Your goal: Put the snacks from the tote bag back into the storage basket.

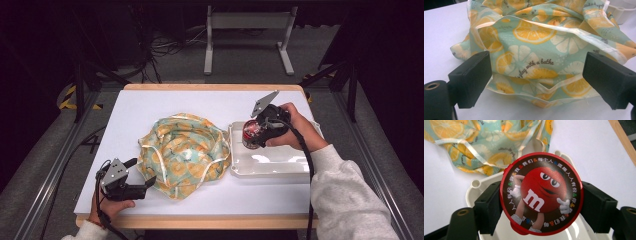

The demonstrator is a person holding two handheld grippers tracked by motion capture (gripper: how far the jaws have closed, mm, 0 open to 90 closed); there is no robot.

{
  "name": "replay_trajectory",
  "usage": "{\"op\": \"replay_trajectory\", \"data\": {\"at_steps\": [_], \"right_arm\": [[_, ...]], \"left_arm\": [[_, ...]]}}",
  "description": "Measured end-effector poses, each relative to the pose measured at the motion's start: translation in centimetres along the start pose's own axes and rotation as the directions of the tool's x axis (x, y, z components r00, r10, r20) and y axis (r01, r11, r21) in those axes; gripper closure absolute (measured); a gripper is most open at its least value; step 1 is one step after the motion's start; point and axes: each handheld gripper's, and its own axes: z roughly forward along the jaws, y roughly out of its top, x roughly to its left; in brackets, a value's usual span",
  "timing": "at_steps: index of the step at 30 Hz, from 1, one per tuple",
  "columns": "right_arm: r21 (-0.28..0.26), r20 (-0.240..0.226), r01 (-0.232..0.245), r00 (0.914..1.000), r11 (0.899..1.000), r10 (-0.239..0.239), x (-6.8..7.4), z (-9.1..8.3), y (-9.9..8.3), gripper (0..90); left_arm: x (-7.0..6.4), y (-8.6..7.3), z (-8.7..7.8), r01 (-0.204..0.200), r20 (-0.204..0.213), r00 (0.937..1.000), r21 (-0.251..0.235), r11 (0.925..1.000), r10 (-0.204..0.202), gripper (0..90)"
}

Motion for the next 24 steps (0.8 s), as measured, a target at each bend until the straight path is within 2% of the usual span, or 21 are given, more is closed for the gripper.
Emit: {"op": "replay_trajectory", "data": {"at_steps": [3, 18, 24], "right_arm": [[0.006, 0.005, -0.003, 1.0, 1.0, 0.003, -0.3, -0.1, -0.7, 26.0], [0.041, 0.032, -0.071, 0.997, 0.997, 0.07, -1.7, -0.5, -4.0, 26.0], [0.056, 0.035, -0.087, 0.9957, 0.995, 0.085, -2.0, -0.6, -5.0, 26.0]], "left_arm": [[0.0, 0.0, 0.0, -0.014, -0.007, 0.9999, 0.001, 0.9999, 0.014, 9.0], [-0.2, 0.3, -0.3, -0.027, -0.013, 0.9995, -0.009, 0.9996, 0.027, 8.9], [-0.2, 0.3, -0.6, -0.02, -0.013, 0.9997, -0.023, 0.9995, 0.02, 8.9]]}}
